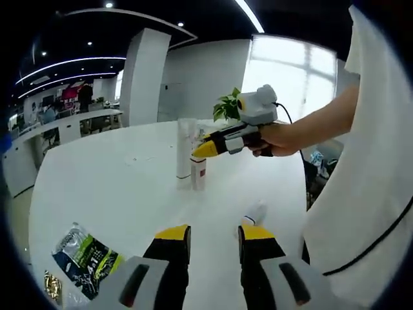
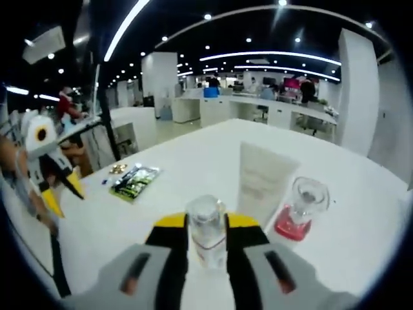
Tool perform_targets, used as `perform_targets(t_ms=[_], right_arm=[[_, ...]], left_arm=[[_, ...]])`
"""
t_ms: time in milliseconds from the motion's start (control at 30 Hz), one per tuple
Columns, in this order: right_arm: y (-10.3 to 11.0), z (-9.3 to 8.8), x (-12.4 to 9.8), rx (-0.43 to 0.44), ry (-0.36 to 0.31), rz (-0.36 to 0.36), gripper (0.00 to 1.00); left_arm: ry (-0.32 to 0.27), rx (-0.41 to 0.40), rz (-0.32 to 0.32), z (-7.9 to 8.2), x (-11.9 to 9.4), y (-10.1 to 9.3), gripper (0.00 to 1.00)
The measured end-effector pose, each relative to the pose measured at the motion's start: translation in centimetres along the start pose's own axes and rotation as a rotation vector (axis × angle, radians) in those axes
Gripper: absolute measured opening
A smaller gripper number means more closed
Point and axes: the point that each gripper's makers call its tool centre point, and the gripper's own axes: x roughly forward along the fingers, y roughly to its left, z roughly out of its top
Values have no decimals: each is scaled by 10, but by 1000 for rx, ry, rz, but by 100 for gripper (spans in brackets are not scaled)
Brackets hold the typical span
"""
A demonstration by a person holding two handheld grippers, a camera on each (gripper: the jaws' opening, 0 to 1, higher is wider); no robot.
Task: Arrange the skincare products in the storage area until every visible bottle or jar stands upright without overlapping.
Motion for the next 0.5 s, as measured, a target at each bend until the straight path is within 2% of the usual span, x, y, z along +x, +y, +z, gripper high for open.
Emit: perform_targets(t_ms=[200,333,500], right_arm=[[-3,-4,0,-3,-3,-19,19],[-2,-7,0,4,-17,-16,19],[0,-13,0,-17,-28,-2,19]], left_arm=[[-1,-11,-1,2,-4,2,30],[-9,-58,-11,2,-6,-1,29],[-8,-119,-14,-2,3,-1,28]])
